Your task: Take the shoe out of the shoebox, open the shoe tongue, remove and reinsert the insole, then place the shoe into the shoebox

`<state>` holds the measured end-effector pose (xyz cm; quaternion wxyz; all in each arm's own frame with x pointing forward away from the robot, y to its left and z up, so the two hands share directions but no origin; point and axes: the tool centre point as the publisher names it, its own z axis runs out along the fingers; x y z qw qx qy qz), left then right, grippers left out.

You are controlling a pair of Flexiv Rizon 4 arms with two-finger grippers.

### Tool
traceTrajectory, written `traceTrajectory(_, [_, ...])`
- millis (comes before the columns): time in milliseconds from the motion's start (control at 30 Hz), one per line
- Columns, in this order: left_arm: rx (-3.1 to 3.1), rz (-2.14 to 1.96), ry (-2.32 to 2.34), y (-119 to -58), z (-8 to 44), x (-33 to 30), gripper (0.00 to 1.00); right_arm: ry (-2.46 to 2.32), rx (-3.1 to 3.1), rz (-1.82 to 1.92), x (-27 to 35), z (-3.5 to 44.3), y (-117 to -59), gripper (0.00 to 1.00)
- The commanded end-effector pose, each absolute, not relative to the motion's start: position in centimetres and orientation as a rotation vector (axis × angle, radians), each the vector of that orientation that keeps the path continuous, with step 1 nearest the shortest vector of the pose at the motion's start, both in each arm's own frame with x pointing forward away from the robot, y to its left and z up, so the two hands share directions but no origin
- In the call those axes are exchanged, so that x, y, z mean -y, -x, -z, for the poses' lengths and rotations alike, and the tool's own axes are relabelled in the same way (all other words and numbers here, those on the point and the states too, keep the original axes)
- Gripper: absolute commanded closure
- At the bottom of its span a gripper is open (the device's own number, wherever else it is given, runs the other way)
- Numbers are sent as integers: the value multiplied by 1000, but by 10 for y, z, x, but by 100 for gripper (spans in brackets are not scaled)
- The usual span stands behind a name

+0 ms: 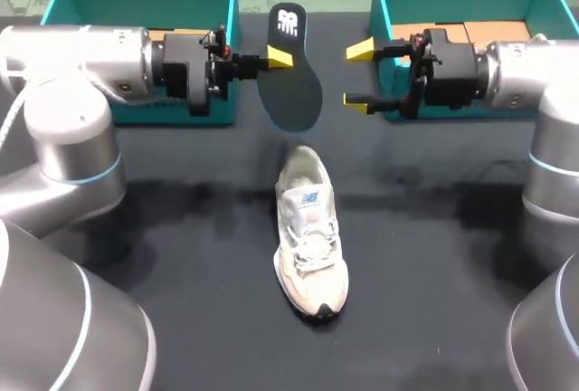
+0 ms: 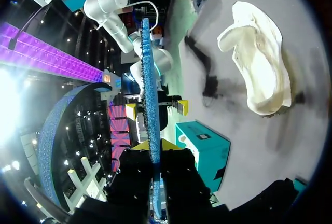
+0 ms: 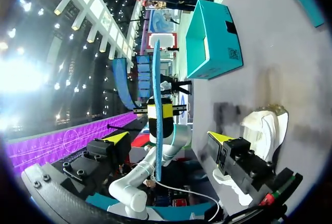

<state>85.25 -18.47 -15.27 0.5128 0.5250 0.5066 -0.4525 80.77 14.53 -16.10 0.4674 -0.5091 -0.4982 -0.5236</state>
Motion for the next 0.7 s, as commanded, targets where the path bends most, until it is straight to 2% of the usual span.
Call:
traceTrajectory(33, [-1193,1090,-1308,-876,151,203,100,1237,1241,1275,-165,172,-812,0])
traceTrajectory(100, [-1184,1078,-1341,-877,151,206,100,1241,1245,1277,-168,173,-815,0])
traceTrajectory(167, [-1184,1077,-1352,-880,154,210,100,1229,1268,1280,-172,171,-816,6])
traceTrajectory(233, [-1186,1082,-1355,-883,158,211,100,1224,1285,1275,-175,170,-818,4])
traceTrajectory(367, [-1188,1097,-1363,-885,165,213,100,1222,1301,1283,-177,169,-819,7])
traceTrajectory(433, [-1185,1098,-1370,-886,166,214,100,1219,1304,1285,-178,168,-819,20])
traceTrajectory(500, [-1174,1097,-1379,-886,167,215,100,1211,1309,1288,-179,169,-820,24])
traceTrajectory(567, [-1171,1099,-1379,-886,168,217,100,1207,1311,1287,-181,169,-821,36])
traceTrajectory(633, [-1160,1096,-1384,-885,169,219,100,1203,1313,1287,-182,169,-822,36])
traceTrajectory(700, [-1158,1092,-1391,-884,170,222,100,1197,1316,1286,-183,169,-822,44])
